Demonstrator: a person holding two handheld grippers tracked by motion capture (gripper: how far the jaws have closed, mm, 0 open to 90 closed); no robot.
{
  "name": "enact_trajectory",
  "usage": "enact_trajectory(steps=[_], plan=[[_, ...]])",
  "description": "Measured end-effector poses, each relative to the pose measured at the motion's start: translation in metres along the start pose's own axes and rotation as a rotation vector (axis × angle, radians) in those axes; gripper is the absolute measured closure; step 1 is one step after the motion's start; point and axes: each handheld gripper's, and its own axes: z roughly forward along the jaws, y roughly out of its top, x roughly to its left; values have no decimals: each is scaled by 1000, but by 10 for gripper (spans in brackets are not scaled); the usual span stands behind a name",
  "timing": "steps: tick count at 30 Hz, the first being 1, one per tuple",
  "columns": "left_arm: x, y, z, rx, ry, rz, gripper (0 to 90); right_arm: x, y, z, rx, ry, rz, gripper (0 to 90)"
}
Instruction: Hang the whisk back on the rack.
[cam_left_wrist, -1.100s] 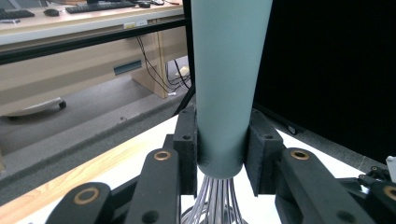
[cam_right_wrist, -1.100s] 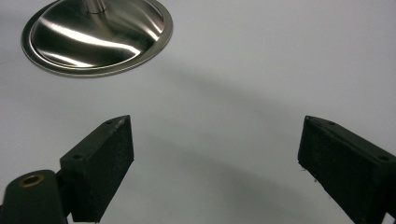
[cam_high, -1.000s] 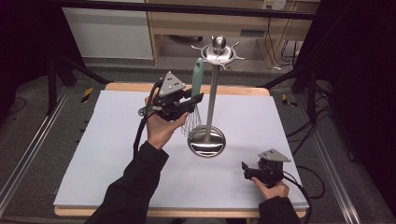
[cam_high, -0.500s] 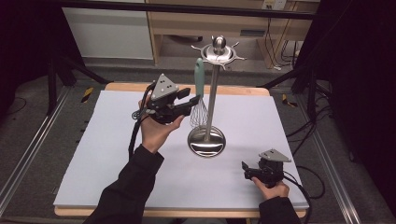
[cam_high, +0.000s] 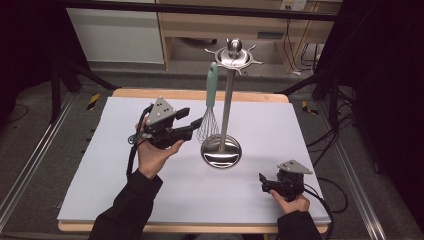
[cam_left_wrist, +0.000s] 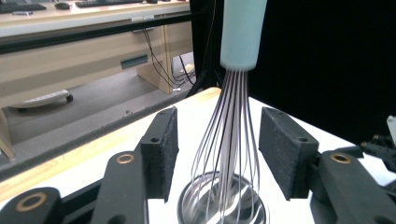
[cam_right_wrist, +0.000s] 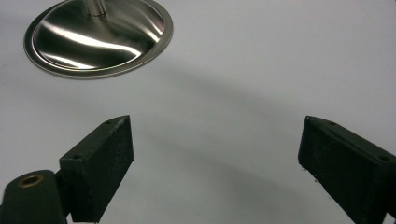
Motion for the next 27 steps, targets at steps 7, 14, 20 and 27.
enact_trajectory(steps=[7,14,20,27], plan=[[7,-24,-8,25,4,-19,430,0,0,0,7,-8,-4,107],[17,-52,-14,65,26,-28,405,0,0,0,11,-17,2,107],[30,-79,-22,100,52,-61,384,-1,-1,1,18,-27,-2,106],[48,-112,-32,147,104,-109,369,-1,-1,2,27,-38,-8,104]])
